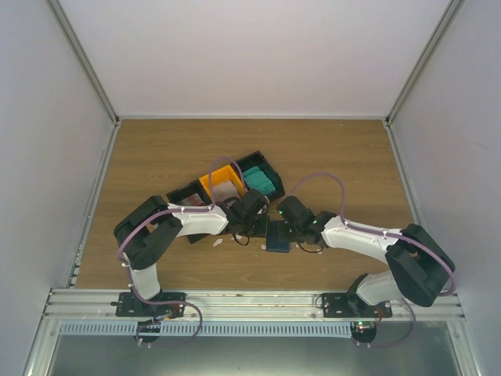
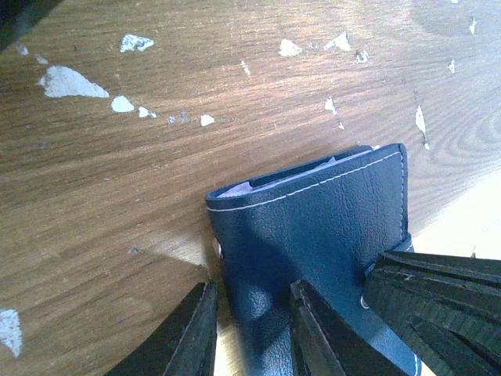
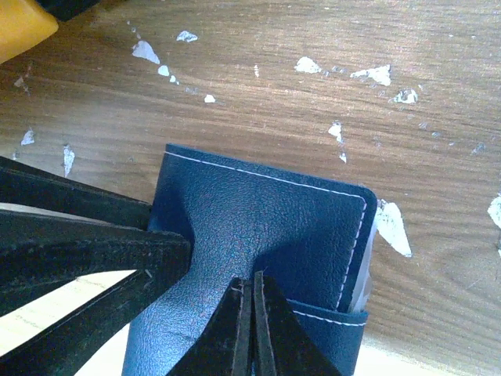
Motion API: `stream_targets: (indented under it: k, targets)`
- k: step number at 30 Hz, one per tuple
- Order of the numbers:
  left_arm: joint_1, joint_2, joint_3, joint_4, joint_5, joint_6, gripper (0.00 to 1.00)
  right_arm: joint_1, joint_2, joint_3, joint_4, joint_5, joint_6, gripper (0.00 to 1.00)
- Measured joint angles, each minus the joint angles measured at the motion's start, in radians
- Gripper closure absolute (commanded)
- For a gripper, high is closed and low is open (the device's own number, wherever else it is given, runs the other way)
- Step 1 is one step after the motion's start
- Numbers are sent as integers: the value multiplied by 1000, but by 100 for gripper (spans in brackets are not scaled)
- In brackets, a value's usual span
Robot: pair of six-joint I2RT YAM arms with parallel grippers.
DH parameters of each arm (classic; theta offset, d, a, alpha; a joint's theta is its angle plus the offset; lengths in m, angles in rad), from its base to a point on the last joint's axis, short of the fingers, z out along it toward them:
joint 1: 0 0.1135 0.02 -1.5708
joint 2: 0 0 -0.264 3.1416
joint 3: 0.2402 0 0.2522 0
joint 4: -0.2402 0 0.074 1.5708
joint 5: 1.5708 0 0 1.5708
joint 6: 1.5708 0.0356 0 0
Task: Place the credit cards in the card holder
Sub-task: Close the card holder at the center of the board.
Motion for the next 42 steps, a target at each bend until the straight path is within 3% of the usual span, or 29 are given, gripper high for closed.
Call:
stream_targets:
  k: [15,24,34,42]
  targets:
    - [0,4,0,8,10,0,71,1,-34,-41,34,-33,-8,99]
    - [0,-1,0,16,33,8,60,5,-37,-47,42,-55,-16,99]
    - [-17,-124,-79,10,31,-29,61,10,-60,-77,76,-56,-16,99]
    - [-56,-124,-148,23,32,-80,66,11,-114,-140,128,-84,-16,100]
